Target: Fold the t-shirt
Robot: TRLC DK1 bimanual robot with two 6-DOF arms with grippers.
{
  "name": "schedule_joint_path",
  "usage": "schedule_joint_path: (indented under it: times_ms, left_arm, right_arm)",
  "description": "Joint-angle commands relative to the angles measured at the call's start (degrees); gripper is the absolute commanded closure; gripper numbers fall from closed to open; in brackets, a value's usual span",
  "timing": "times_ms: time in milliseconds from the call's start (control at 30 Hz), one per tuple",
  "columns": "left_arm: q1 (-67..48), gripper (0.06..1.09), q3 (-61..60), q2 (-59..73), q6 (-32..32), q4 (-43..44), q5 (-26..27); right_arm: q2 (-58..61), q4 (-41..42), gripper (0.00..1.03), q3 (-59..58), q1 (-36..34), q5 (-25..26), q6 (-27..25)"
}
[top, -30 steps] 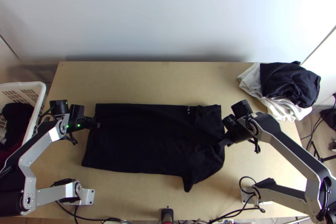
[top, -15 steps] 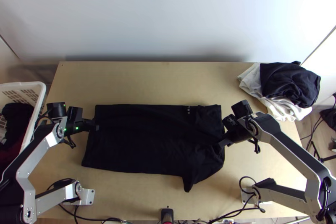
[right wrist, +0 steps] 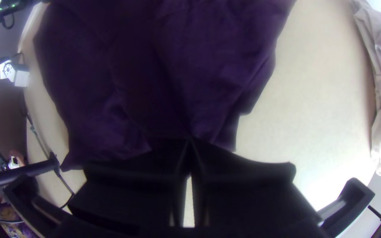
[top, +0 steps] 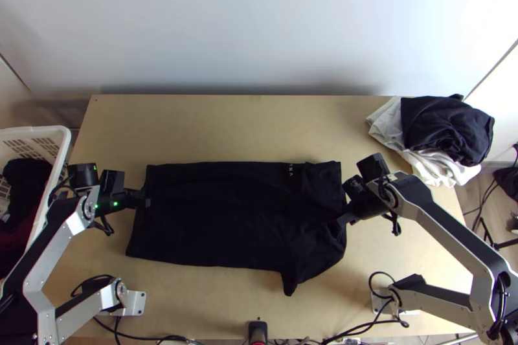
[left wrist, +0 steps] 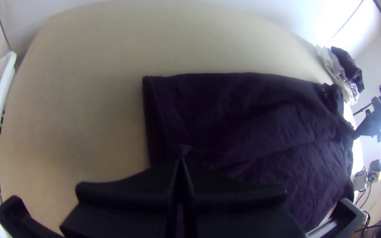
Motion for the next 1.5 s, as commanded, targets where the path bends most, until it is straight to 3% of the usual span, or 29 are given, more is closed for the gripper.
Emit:
schedule_joint_path:
  times_ms: [0, 333, 367, 433, 500, 533, 633, 933, 1400, 1467]
  left_arm:
    - [0.27, 1.05, -0.54, -1.48, 0.3, -2.13, 0.27]
    - [2.82, 1.05, -4.23, -0.17, 2.94, 1.91, 0.18]
    - [3.7, 1.04, -4.5, 0.36, 2.94, 3.41, 0.18]
    - [5.28, 0.76, -4.41, 1.85, 3.46, 5.08, 0.18]
    - [6.16, 0.35, -3.97, 2.82, 4.17, 4.99, 0.18]
    - [6.34, 0.2, -3.53, 2.82, 4.61, 4.02, 0.09]
    - [6.78, 0.12, -0.19, 1.59, 5.84, -4.06, 0.18]
    - [7.83, 0.11, 6.22, 1.68, 22.01, -34.12, -0.52]
    - [6.69, 0.26, 1.65, 2.29, 28.95, -37.55, -6.41]
    - [6.43, 0.35, 1.04, 3.0, 29.22, -37.46, -6.5]
  right_arm:
    - [0.05, 0.05, 1.0, 0.16, -0.1, 0.01, 0.12]
    - [-0.04, -0.04, 1.0, 0.16, -0.1, 0.01, 0.03]
    - [-0.04, -0.13, 0.91, 0.07, -0.1, 0.01, -0.06]
    - [-0.22, -0.74, 0.54, -0.28, -0.1, 0.01, -0.32]
    - [-0.57, -1.71, 0.08, -0.46, 0.08, 0.01, -0.94]
    - [-0.74, -2.41, 0.03, -0.37, 0.17, 0.01, -1.2]
    - [-1.89, -4.17, 0.03, 1.39, 0.17, 0.01, -1.81]
    - [-3.29, -5.05, 0.03, 6.31, -2.82, 0.01, -1.73]
    - [-4.79, -6.46, 0.03, 5.08, -2.65, -0.08, -1.73]
    - [-4.79, -6.55, 0.03, 5.17, -2.47, -0.08, -1.64]
